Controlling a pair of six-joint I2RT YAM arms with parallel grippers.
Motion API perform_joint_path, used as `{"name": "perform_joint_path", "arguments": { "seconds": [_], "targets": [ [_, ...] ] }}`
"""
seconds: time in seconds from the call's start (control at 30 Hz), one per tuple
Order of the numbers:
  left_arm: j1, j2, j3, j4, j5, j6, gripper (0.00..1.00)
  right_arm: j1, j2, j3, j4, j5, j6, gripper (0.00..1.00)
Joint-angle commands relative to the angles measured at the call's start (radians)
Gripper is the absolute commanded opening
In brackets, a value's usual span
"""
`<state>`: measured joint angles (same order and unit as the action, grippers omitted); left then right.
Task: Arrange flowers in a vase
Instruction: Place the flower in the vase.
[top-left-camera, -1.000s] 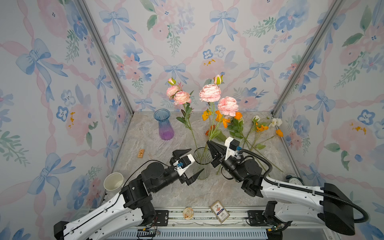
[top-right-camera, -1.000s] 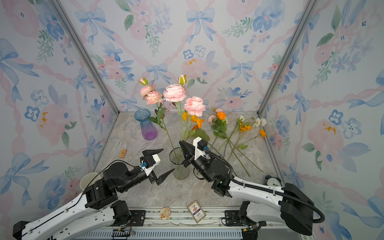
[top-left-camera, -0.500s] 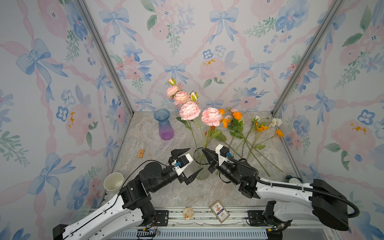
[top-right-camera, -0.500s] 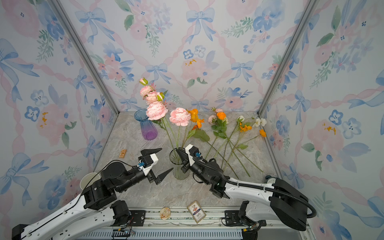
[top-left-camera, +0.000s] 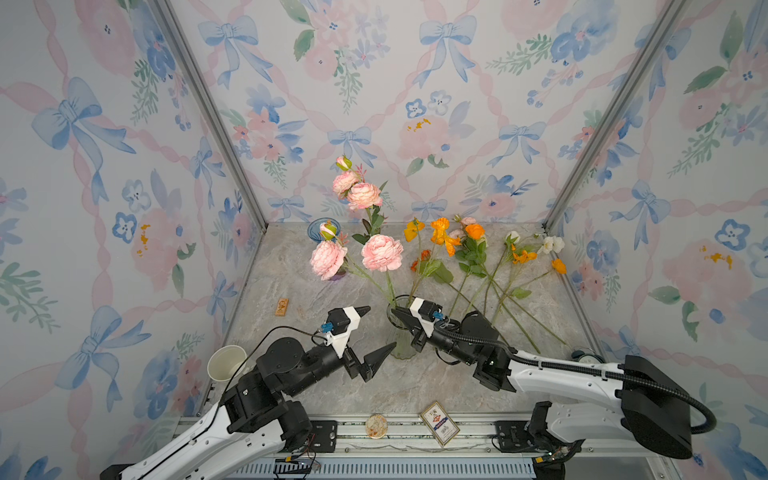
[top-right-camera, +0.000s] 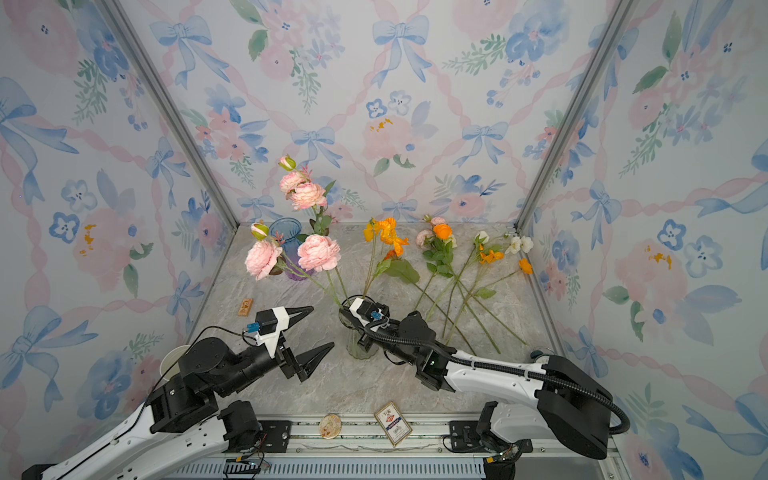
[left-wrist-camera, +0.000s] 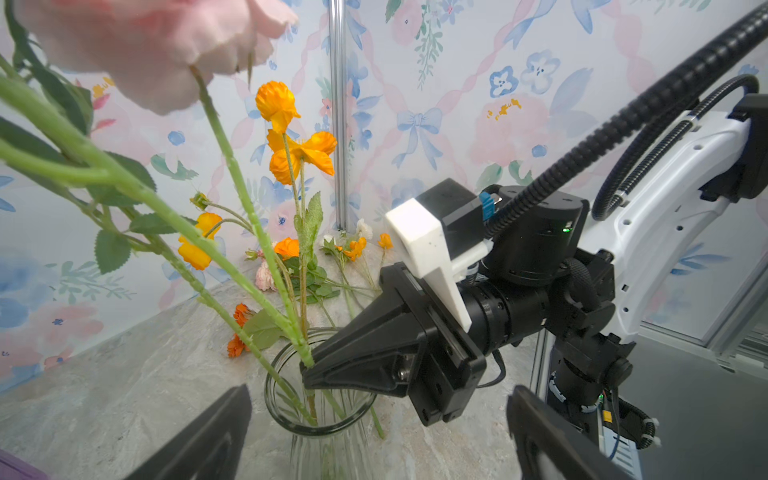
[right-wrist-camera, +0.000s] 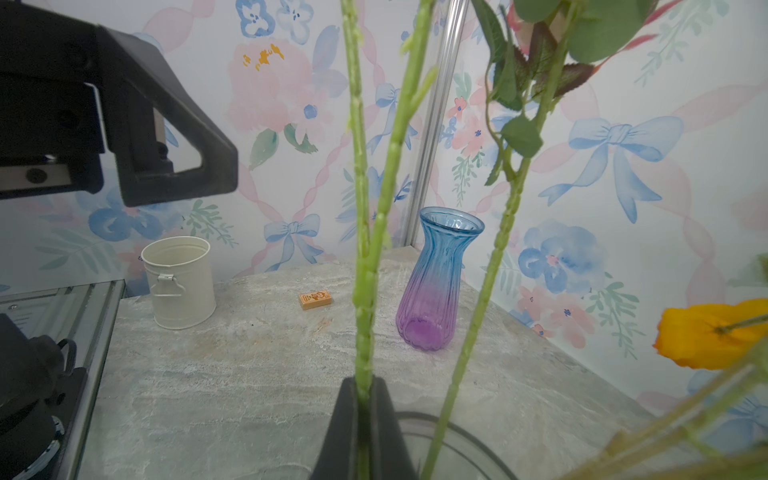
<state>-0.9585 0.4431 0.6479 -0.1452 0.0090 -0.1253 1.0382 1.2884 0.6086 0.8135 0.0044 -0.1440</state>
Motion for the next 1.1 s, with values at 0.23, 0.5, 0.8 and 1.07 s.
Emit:
{"name": "perform_joint_path", "arguments": {
  "seconds": [0.23, 0.5, 0.8, 1.07],
  "targets": [
    [0.008, -0.014, -0.027, -0.039, 0.032, -0.082, 0.98, -0.022, 0.035, 0.032, -0.057, -0.037, -0.042, 0.05],
    [0.008, 0.002, -0.036, -0.037, 0.04, -0.072, 0.98, -0.035, 0.016, 0.028, -0.071, -0.025, -0.042, 0.21],
    [0.006, 0.053, -0.032, -0.036, 0.067, -0.065, 0.98, -0.049, -0.038, 0.02, -0.101, -0.018, -0.039, 0.34],
    [0.0, 0.089, -0.013, -0.035, 0.157, -0.055, 0.98, -0.055, -0.185, 0.008, -0.23, 0.02, -0.037, 0.56]
  ]
}}
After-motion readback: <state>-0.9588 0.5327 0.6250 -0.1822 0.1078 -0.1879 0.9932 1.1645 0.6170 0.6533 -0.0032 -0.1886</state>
